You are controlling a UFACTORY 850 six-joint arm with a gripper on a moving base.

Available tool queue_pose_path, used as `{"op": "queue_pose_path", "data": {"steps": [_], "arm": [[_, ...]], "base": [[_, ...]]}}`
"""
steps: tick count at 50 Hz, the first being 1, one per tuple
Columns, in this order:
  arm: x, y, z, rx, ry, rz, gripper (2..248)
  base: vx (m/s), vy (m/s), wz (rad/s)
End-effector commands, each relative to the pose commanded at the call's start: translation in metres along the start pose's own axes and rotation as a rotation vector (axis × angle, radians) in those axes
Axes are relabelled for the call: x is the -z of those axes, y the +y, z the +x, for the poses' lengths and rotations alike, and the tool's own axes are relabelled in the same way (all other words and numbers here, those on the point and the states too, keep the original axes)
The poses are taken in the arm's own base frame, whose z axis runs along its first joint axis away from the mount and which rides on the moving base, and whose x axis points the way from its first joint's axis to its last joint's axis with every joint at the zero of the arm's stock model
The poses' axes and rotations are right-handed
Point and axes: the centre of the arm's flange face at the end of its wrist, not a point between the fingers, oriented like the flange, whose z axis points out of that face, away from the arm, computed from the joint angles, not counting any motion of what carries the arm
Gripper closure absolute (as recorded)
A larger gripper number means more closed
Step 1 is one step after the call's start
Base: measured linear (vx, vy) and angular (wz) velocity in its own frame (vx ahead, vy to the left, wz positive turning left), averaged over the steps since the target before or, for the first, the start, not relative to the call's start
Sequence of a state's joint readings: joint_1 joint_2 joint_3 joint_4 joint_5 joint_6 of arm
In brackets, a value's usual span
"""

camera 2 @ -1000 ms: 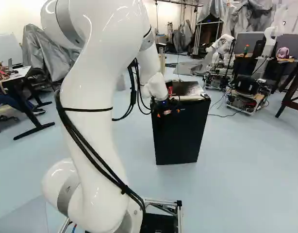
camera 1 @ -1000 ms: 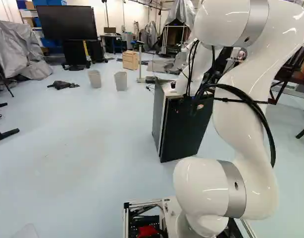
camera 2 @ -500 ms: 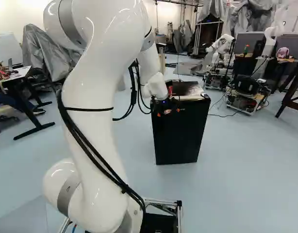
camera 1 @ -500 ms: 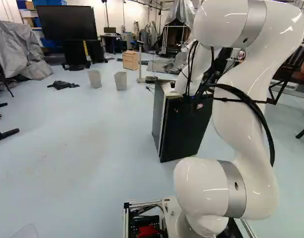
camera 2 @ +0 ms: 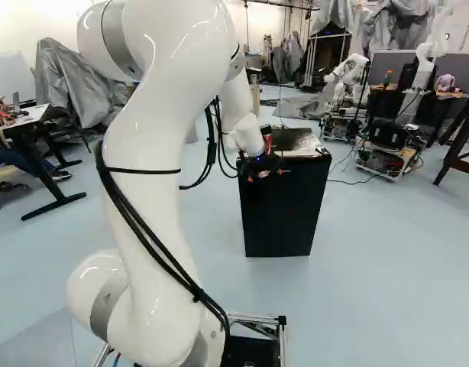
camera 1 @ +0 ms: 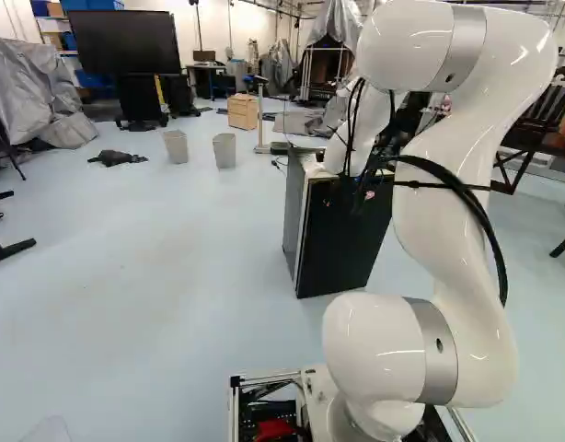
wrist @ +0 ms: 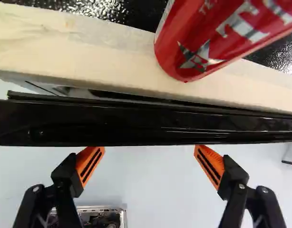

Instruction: Grab a drink from the fridge

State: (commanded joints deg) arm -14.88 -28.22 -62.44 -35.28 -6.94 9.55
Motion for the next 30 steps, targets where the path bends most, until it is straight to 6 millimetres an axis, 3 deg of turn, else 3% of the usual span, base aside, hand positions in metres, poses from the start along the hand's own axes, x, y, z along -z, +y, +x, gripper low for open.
{"op": "queue_pose_path", "data": {"steps": [30], "arm": [[0.0004,-0.0001,-0.0007,0.000,-0.001,0.000,3]], "base": [[0.000,0.000,0.000]]}}
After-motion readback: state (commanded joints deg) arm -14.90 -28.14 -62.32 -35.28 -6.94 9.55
